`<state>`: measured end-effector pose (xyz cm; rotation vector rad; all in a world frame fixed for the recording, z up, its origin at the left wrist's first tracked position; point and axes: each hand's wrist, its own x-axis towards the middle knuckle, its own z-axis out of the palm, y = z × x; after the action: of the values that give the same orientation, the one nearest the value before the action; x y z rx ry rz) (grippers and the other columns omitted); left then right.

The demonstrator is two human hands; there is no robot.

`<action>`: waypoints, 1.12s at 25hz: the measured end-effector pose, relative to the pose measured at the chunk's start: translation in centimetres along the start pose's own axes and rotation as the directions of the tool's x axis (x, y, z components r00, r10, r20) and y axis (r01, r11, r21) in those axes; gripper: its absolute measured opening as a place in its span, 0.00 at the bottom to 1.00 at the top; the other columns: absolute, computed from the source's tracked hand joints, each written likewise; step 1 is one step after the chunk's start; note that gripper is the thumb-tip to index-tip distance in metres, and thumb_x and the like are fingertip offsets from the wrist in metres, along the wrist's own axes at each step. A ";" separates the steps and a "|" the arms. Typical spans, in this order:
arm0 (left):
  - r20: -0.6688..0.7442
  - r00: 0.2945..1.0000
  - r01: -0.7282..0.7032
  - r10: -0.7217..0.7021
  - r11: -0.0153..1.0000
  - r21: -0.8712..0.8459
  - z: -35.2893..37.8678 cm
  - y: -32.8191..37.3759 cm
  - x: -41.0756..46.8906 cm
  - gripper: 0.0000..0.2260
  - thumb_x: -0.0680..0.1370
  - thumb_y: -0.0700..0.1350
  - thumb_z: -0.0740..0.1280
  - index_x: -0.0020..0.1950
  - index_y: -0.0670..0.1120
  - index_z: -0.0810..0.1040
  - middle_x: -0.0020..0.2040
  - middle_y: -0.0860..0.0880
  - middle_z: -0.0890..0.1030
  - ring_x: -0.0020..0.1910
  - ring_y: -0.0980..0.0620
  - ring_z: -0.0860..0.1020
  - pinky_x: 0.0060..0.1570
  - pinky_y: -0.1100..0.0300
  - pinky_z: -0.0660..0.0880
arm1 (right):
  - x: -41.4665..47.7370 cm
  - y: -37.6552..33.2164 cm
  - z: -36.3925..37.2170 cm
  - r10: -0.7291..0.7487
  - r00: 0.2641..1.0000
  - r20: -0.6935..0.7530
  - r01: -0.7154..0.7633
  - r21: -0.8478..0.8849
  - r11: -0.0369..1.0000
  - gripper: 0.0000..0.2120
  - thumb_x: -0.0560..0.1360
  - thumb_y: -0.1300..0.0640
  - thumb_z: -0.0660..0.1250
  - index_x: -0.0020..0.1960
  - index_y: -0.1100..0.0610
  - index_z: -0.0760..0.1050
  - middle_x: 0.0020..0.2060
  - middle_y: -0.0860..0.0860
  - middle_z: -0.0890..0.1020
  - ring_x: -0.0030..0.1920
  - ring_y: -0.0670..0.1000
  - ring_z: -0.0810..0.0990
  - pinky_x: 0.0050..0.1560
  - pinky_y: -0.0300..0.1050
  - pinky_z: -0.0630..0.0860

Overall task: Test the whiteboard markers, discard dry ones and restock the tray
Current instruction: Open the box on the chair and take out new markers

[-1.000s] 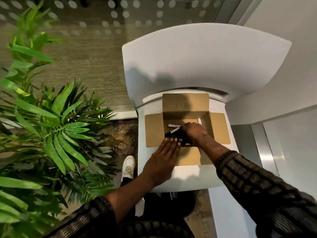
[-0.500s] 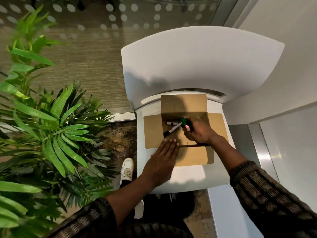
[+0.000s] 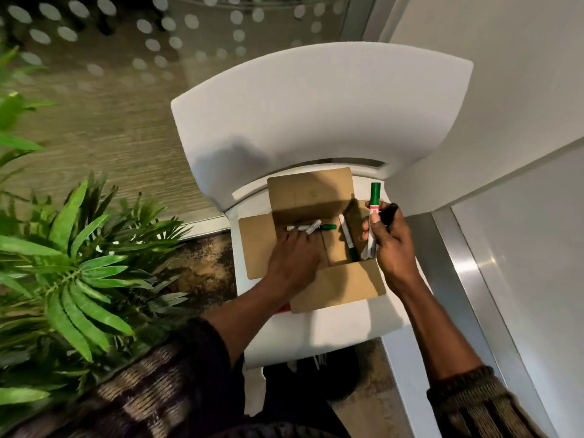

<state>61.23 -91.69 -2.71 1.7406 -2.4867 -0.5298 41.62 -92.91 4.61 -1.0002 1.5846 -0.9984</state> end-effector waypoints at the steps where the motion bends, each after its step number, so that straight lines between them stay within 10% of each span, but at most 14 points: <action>1: 0.050 0.999 0.016 -0.017 1.000 0.025 -0.1 -0.1 1.4 0.17 0.83 0.45 0.70 0.70 0.42 0.78 0.66 0.40 0.83 0.66 0.39 0.80 0.70 0.43 0.75 | -0.9 -0.2 0.0 0.008 1.000 -0.023 -0.007 0.043 0.999 0.11 0.87 0.52 0.60 0.66 0.52 0.76 0.48 0.49 0.83 0.50 0.52 0.81 0.58 0.54 0.79; 21: 0.278 0.954 -0.223 0.109 0.879 0.422 3.8 -0.2 9.1 0.16 0.87 0.41 0.62 0.74 0.39 0.73 0.68 0.38 0.78 0.65 0.39 0.79 0.61 0.47 0.78 | -3.6 1.1 -0.6 0.167 0.982 -0.090 -0.165 0.034 0.986 0.02 0.86 0.55 0.63 0.57 0.51 0.71 0.41 0.54 0.78 0.33 0.47 0.75 0.35 0.44 0.77; 28: 0.201 0.967 -0.216 0.154 0.917 0.335 4.6 -0.7 8.7 0.20 0.89 0.42 0.55 0.80 0.38 0.62 0.75 0.36 0.71 0.72 0.38 0.74 0.73 0.46 0.71 | -2.9 0.4 0.1 0.162 0.949 -0.270 -0.166 0.008 0.986 0.22 0.76 0.34 0.68 0.62 0.48 0.76 0.42 0.45 0.81 0.40 0.46 0.79 0.44 0.44 0.80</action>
<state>57.60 -98.79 -8.51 1.5896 -2.9871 -0.2324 42.17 -90.06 5.10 -0.7503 1.8689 -1.0409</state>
